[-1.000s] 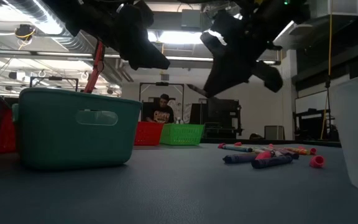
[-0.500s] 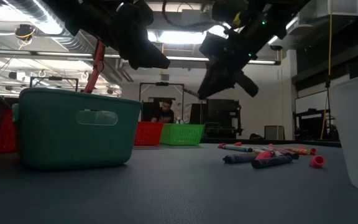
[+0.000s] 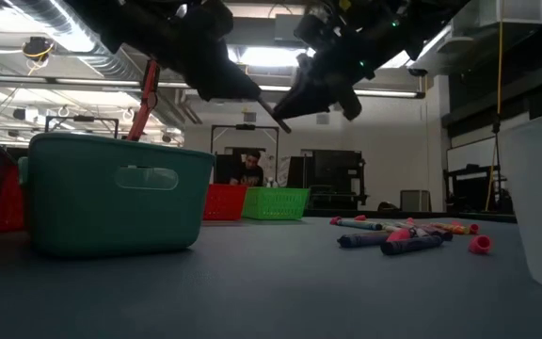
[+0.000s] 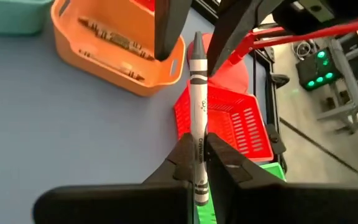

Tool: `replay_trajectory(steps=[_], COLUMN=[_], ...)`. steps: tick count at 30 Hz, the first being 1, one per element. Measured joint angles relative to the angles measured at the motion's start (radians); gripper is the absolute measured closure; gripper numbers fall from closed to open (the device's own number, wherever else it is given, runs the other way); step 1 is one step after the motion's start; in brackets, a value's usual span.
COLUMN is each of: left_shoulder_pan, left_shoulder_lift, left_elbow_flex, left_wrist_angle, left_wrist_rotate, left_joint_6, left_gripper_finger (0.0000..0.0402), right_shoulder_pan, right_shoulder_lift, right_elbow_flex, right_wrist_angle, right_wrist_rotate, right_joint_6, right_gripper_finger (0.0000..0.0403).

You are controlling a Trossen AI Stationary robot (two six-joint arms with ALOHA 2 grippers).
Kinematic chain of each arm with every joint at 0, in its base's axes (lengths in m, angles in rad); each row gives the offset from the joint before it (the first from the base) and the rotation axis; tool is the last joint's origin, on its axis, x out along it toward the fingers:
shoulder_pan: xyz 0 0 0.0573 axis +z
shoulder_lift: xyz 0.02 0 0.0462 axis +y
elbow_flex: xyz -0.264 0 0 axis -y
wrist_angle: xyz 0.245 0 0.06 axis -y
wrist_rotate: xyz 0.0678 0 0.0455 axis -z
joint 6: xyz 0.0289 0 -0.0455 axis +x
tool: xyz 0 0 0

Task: Sort crayons
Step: Put the gray crayon into the light green bin

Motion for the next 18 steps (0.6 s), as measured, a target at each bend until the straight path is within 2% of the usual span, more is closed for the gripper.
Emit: replay_trajectory(steps=[6,12,18], left_shoulder_pan=[0.0,0.0,0.0], left_shoulder_lift=[0.0,0.0,0.0], left_elbow_flex=[0.0,0.0,0.0], left_wrist_angle=[0.048,0.05,0.058], left_wrist_rotate=[-0.001,-0.059,-0.068], left_joint_6=[0.002,0.002,0.002], left_gripper_finger=[0.0298,0.0298,0.0298], right_shoulder_pan=[0.0,0.0,0.0], right_shoulder_lift=[0.0,0.0,0.0], right_elbow_flex=[0.0,0.0,0.0], right_wrist_angle=[0.028,0.089,0.123], right_wrist_rotate=[-0.029,-0.065,-0.078], right_joint_6=[0.155,0.352,0.379], right_gripper_finger=[0.0384,0.0384,0.0384])
